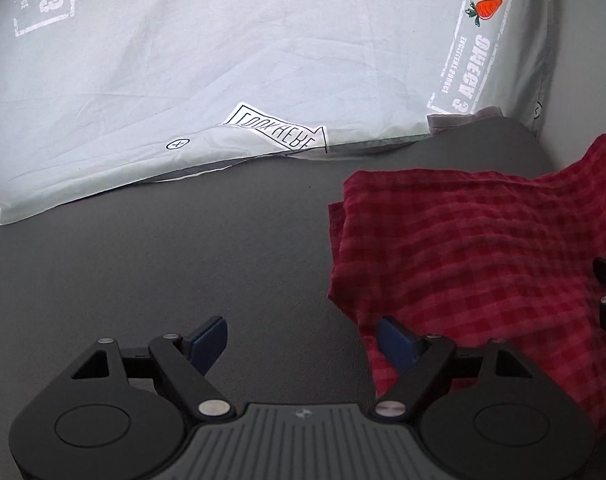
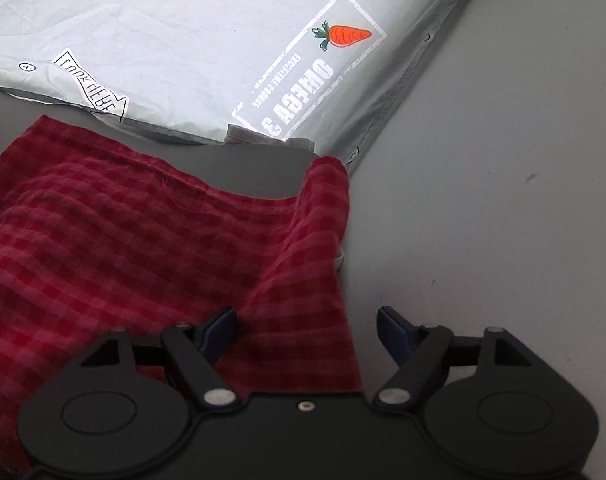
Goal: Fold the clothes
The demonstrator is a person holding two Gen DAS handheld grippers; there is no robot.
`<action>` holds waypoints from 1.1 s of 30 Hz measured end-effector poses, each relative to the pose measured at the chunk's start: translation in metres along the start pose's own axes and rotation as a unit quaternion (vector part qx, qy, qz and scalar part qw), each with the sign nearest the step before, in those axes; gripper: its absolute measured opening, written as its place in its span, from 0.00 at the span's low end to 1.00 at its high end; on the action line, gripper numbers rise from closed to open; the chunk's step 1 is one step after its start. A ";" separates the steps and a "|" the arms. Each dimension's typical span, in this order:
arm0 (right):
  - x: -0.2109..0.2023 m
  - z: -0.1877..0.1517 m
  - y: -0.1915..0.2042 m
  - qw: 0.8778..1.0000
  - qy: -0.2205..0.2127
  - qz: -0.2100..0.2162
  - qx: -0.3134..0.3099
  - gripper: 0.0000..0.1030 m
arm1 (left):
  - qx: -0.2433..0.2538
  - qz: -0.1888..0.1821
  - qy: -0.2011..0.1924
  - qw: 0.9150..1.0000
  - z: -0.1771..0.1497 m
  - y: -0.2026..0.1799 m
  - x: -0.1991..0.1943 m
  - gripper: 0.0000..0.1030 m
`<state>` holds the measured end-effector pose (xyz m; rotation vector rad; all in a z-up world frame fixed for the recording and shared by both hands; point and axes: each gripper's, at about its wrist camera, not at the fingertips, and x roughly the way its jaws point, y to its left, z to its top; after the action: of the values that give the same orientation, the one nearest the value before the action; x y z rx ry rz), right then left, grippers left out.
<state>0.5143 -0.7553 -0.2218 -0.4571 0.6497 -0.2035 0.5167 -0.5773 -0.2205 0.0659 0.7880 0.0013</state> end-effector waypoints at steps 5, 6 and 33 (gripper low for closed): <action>-0.061 0.020 -0.008 0.998 -0.044 0.033 0.028 0.86 | -0.009 -0.030 -0.045 0.998 0.006 0.034 -0.060 0.81; -0.075 0.023 -0.009 0.997 -0.050 0.044 0.036 0.86 | -0.016 -0.038 -0.055 0.998 0.006 0.042 -0.077 0.81; -0.376 0.011 0.049 0.903 -0.135 0.321 0.253 1.00 | -0.081 0.016 -0.255 0.963 -0.118 0.232 -0.417 1.00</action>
<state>0.2294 -0.5875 -0.0354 0.2423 0.4210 0.3151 0.1450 -0.3494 0.0057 -0.0762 0.2684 0.0774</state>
